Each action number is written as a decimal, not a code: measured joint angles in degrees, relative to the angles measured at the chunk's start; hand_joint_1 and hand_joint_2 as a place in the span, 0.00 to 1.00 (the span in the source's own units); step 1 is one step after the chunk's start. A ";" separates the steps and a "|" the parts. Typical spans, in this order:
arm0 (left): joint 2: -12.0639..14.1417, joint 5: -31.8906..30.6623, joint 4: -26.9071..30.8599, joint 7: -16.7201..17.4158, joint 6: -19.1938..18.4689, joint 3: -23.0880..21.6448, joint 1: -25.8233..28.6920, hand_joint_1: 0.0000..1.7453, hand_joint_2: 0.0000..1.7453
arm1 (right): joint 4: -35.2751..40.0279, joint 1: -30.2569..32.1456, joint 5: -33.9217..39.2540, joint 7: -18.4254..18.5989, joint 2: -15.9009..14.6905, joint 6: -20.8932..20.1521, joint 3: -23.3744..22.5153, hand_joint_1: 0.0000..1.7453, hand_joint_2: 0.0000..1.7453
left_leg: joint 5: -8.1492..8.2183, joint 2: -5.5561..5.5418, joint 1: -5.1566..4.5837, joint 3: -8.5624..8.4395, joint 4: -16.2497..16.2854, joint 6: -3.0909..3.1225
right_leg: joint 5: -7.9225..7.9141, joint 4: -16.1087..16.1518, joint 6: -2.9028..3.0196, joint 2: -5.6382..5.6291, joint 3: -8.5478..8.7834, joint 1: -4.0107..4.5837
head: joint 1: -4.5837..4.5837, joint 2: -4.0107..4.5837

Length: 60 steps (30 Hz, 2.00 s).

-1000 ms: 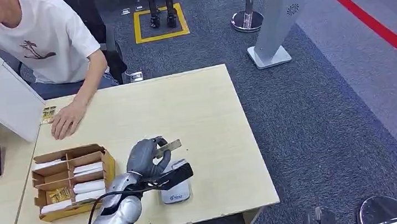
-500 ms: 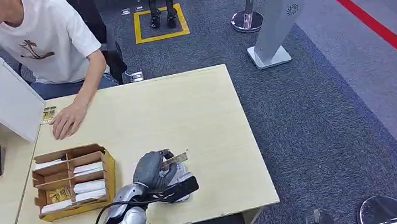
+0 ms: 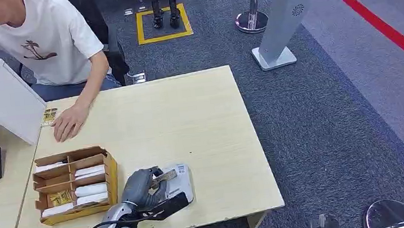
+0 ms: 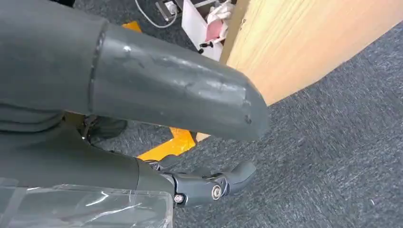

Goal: Pass the card to the sensor for recognition and then transmit it.

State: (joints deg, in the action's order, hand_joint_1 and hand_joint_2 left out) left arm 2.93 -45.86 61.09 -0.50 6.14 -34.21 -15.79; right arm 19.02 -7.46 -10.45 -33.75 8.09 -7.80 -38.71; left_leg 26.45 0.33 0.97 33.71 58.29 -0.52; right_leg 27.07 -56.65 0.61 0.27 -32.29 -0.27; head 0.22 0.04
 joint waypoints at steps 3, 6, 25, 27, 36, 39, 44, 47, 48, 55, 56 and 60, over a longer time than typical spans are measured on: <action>1.42 -0.07 1.73 0.44 -0.07 0.42 1.21 1.00 1.00 | -0.15 -0.11 0.22 -0.09 0.09 -0.02 -0.04 0.00 0.00 | 0.00 0.01 0.00 0.00 -0.01 0.00 | 0.00 0.00 0.00 -0.01 0.01 0.00 | 0.00 0.00; 2.71 -0.24 3.30 1.07 -0.13 1.18 2.72 1.00 1.00 | -0.24 -0.14 0.46 -0.22 0.15 -0.07 -0.24 0.00 0.00 | 0.00 0.01 0.00 -0.01 -0.01 0.00 | 0.00 0.00 0.00 -0.01 0.01 0.00 | 0.00 0.00; 11.37 1.05 20.07 0.94 2.60 16.31 11.45 1.00 1.00 | -0.90 0.38 0.61 -0.92 0.59 -0.05 -0.68 0.00 0.00 | 0.01 0.03 0.09 -0.02 -0.05 -0.02 | 0.06 0.00 0.03 -0.04 -0.02 0.08 | 0.00 0.00; 12.08 1.14 21.87 0.61 2.21 19.36 12.00 1.00 1.00 | -0.98 0.42 0.40 -0.96 0.61 -0.02 -0.68 0.00 0.00 | 0.01 0.02 0.09 -0.01 -0.06 -0.03 | 0.07 -0.01 0.04 -0.02 -0.02 0.08 | 0.00 0.00; 13.00 2.41 24.63 0.33 3.30 23.74 13.08 1.00 1.00 | -1.09 0.41 -0.44 -1.03 0.70 0.22 -0.68 0.00 0.00 | 0.00 0.01 0.06 0.00 -0.05 -0.03 | 0.06 0.00 0.03 -0.01 0.01 0.07 | 0.02 0.00; 14.29 6.66 25.33 -0.63 5.37 28.05 12.66 1.00 1.00 | -1.09 0.41 -0.89 -1.11 0.72 0.67 -0.66 0.00 0.00 | -0.01 0.04 0.08 -0.02 -0.05 -0.04 | 0.05 0.00 0.04 -0.03 0.00 0.07 | 0.02 0.00; 15.78 9.53 25.55 -3.34 7.47 37.60 12.20 1.00 1.00 | -0.48 0.33 -1.07 -1.16 0.66 1.38 -0.66 0.00 0.00 | -0.01 0.03 0.10 -0.04 -0.07 -0.05 | 0.08 -0.02 0.06 -0.04 0.00 0.09 | 0.00 0.00; 15.43 10.16 25.53 -4.92 9.35 41.72 12.34 1.00 1.00 | 0.22 0.37 -1.33 -1.05 0.44 1.38 -0.66 0.00 0.00 | -0.01 0.03 0.09 -0.03 -0.07 -0.05 | 0.09 -0.02 0.07 -0.04 0.00 0.08 | 0.00 0.00; 15.30 10.30 25.53 -5.20 10.06 42.78 12.40 1.00 1.00 | 0.46 0.39 -1.42 -0.98 0.39 1.38 -0.66 0.00 0.00 | -0.01 0.03 0.09 -0.01 -0.07 -0.05 | 0.09 -0.02 0.07 -0.04 0.00 0.08 | 0.02 0.00; 16.26 11.00 20.92 -6.05 11.50 51.12 9.37 1.00 1.00 | 2.34 0.29 -3.30 0.28 0.04 1.44 0.06 0.00 0.00 | -0.03 0.00 0.10 -0.02 -0.07 -0.06 | 0.08 0.00 0.06 0.05 -0.01 0.08 | 0.02 0.00; 16.85 10.55 19.62 -6.19 11.43 51.74 7.99 1.00 1.00 | 2.54 0.11 -3.43 0.50 0.00 1.48 0.35 0.00 0.00 | -0.06 -0.01 0.10 -0.02 -0.07 -0.08 | 0.07 0.00 0.07 0.06 -0.01 0.08 | 0.00 0.00; 18.51 9.07 13.19 -5.86 10.93 52.48 1.43 1.00 1.00 | 3.26 -1.00 -4.07 1.23 -0.11 1.88 1.36 0.00 0.00 | -0.14 -0.04 0.11 -0.03 -0.07 -0.17 | -0.02 -0.02 0.13 0.08 0.00 0.09 | 0.02 0.00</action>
State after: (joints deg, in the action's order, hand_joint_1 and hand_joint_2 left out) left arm 21.44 -36.79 74.28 -6.36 17.07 18.27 -14.37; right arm 22.27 -8.47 -14.51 -32.52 7.98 -5.92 -37.35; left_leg 26.31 0.29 1.07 33.68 58.22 -0.70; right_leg 27.05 -56.68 0.74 0.35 -32.29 -0.19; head 0.24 0.04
